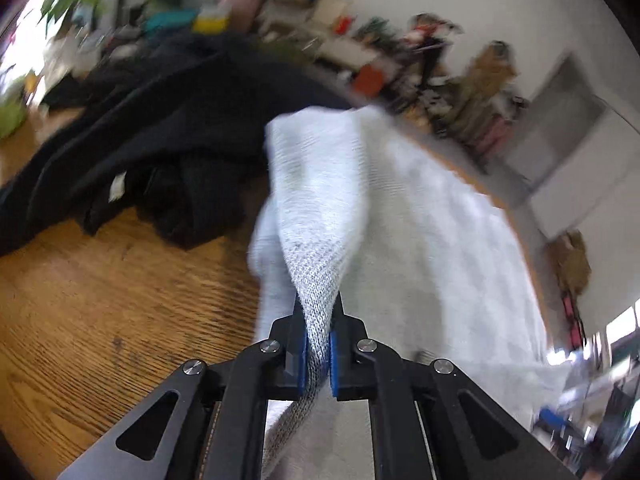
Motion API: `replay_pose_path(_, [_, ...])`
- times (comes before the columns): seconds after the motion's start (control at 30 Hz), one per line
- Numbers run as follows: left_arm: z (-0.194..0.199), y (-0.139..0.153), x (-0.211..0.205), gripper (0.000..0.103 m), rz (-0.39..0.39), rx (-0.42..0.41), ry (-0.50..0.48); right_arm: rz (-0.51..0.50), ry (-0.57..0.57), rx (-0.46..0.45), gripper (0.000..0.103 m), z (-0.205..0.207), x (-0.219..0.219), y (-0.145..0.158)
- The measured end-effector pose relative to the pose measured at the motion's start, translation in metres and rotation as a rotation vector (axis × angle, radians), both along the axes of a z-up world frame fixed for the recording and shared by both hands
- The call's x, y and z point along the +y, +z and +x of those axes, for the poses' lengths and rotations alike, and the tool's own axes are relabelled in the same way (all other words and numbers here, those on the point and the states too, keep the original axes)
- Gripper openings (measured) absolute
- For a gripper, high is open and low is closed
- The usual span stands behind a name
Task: Fold clothes
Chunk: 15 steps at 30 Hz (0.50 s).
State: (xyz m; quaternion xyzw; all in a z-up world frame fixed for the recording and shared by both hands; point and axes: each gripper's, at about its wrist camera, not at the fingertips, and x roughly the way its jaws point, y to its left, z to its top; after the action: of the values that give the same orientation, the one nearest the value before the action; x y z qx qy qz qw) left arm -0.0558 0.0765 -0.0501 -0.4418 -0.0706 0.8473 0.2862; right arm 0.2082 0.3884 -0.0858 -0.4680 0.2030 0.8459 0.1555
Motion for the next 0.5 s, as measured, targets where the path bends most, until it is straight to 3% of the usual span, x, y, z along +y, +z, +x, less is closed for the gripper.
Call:
replay_pose_path(0.1, [0.017,0.0,0.019,0.008,-0.047,0.064,-0.056,0.049,0.012,-0.013,0.066,-0.025,-0.003,0.012])
replay_pose_path(0.17, [0.015,-0.013,0.022,0.008,-0.011,-0.001,-0.046,0.108,0.014,-0.022,0.066,-0.055,-0.011,0.025])
replay_pose_path(0.3, [0.0,-0.048,0.002,0.008,0.208,-0.216,0.032,0.209,0.027,-0.027,0.065,-0.125,-0.033,0.058])
replay_pose_path(0.37, [-0.006,-0.06,-0.007,0.008,0.301,-0.306,0.043,0.287,0.085,-0.021,0.063,-0.175,-0.058,0.071])
replay_pose_path(0.5, [-0.006,-0.066,-0.01,0.008,0.308,-0.332,0.035,0.29,0.269,0.039,0.056,-0.261,-0.118,0.086])
